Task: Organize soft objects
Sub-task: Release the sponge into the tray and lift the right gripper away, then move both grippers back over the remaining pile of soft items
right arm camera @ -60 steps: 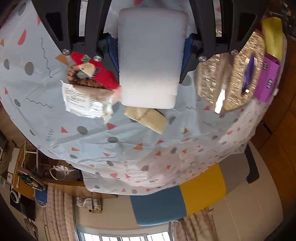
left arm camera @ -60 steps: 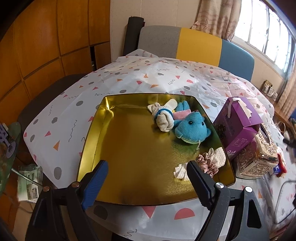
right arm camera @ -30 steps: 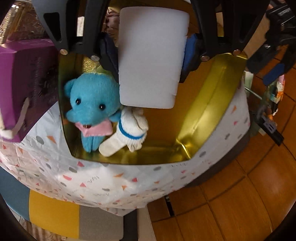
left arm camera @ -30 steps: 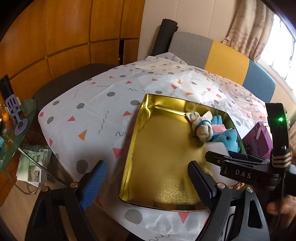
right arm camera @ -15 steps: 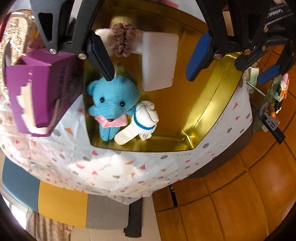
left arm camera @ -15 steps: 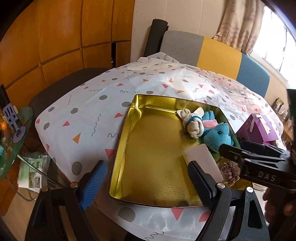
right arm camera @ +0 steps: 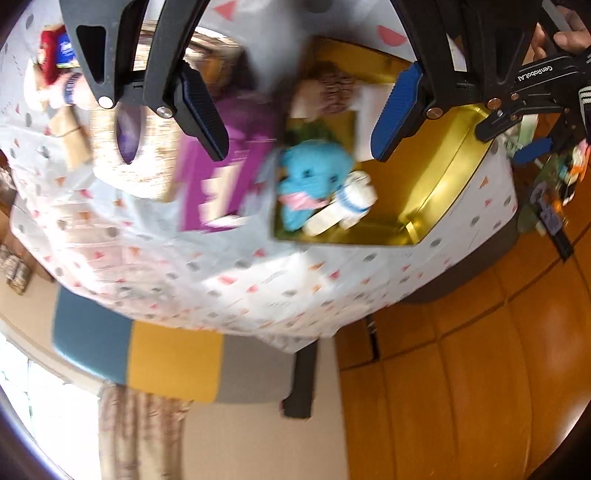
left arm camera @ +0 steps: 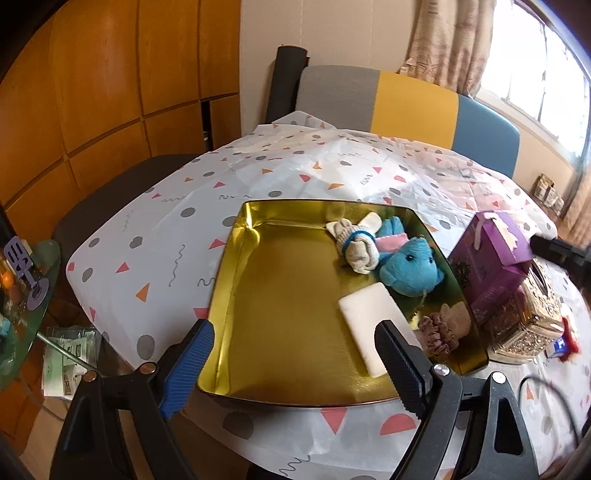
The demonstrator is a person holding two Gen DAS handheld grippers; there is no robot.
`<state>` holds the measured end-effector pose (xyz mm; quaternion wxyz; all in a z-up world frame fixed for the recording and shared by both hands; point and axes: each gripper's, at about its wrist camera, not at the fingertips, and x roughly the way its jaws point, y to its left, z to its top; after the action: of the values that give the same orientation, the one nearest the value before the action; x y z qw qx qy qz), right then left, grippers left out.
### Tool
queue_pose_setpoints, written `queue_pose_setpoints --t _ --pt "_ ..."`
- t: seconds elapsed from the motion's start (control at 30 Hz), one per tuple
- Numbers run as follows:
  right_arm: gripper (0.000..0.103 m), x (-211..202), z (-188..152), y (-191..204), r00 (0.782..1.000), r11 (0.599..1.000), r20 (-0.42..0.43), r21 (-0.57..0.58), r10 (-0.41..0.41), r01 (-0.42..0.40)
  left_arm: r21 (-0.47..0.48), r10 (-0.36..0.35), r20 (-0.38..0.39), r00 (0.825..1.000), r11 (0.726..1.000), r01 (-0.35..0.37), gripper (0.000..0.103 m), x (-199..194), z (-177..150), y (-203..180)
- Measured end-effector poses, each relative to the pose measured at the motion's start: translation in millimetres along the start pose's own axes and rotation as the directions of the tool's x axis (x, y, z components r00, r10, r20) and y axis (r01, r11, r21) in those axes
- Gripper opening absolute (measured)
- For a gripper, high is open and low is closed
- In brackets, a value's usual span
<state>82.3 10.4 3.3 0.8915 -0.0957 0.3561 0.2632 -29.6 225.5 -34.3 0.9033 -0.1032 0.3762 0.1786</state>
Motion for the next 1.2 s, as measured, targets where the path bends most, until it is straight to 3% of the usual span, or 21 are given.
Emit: queue_pose_setpoints --t 0.3,0.5,0.7,0.8,0.9,0.97,1.07,1.2 --pt "0.081 -40.2 1.2 -85.2 0.981 0.979 0.053 0.091 -0.187 0.181 0.057 -0.011 0.0 1.0 0.998 0.012 0.089 -4.4 -0.2 -20.9" --pt "0.081 -55.9 -14.7 -152.8 0.938 0.926 0.021 0.169 -0.346 0.337 0.097 -0.013 -0.008 1.0 0.995 0.014 0.089 -3.3 -1.7 -32.0" --pt "0.081 -62.8 -44.6 -230.2 0.862 0.824 -0.045 0.273 -0.506 0.497 0.124 -0.017 -0.01 1.0 0.992 0.018 0.089 -3.3 -1.2 -41.9" --pt "0.081 -63.5 -67.2 -270.9 0.816 0.749 -0.098 0.348 -0.569 0.564 0.157 -0.013 -0.007 1.0 0.988 0.014 0.089 -3.9 -1.0 -50.5" --pt "0.081 -65.2 -94.9 -309.9 0.792 0.673 -0.159 0.446 -0.59 0.59 0.185 -0.022 0.0 1.0 0.983 0.021 0.089 -6.1 1.4 -59.8" --pt "0.081 -69.7 -112.0 -329.3 0.799 0.632 -0.186 0.521 -0.572 0.574 0.202 -0.035 0.006 0.999 0.979 0.033 0.089 -8.6 3.8 -66.9" --pt "0.081 -77.0 -133.0 -356.7 0.832 0.544 -0.231 0.664 -0.504 0.513 0.232 -0.079 0.006 0.997 0.97 0.076 0.089 -12.7 7.6 -83.9" --pt "0.081 -84.0 -142.6 -361.2 0.824 0.492 -0.255 0.699 -0.506 0.519 0.285 -0.154 0.013 0.988 0.948 0.144 0.089 -22.0 12.7 -111.5"
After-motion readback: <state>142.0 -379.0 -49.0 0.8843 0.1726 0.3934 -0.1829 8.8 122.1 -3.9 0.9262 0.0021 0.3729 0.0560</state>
